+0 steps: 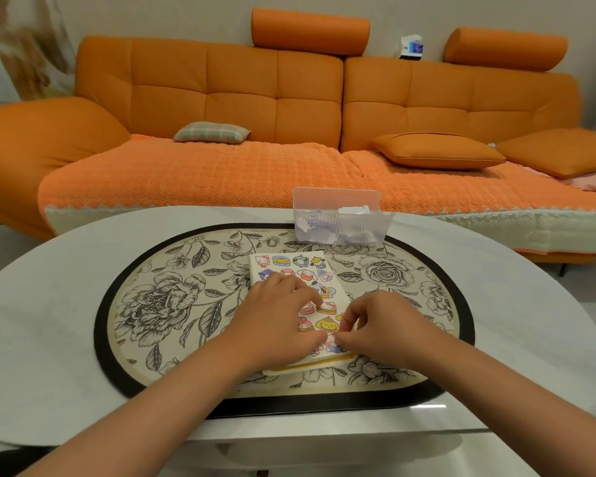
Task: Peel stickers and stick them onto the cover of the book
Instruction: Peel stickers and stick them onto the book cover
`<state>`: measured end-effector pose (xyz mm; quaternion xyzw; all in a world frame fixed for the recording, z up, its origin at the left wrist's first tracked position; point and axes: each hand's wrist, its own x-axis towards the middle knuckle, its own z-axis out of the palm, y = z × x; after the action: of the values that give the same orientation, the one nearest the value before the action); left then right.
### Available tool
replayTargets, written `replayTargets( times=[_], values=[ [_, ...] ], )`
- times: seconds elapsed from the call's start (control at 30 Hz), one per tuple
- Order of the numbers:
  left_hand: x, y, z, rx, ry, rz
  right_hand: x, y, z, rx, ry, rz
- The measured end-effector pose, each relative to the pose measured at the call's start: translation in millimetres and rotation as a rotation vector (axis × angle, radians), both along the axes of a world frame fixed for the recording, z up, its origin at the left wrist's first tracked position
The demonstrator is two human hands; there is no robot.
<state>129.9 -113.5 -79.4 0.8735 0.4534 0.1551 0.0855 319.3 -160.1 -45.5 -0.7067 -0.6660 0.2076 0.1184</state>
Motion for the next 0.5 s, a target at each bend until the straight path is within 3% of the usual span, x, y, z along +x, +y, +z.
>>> replayTargets(
  times=[0.23,0.33,0.5],
  values=[
    [0,-3,-1,0.019,-0.029,-0.017,4,-9,-1,0.096,-0.096,0.043],
    [0,-7,1,0.055,-0.1,-0.1,15,-11,-2,0.108,-0.032,0.066],
    [-1,-13,-1,0.099,-0.12,-0.232,23,-19,-7,0.212,-0.101,0.242]
  ],
)
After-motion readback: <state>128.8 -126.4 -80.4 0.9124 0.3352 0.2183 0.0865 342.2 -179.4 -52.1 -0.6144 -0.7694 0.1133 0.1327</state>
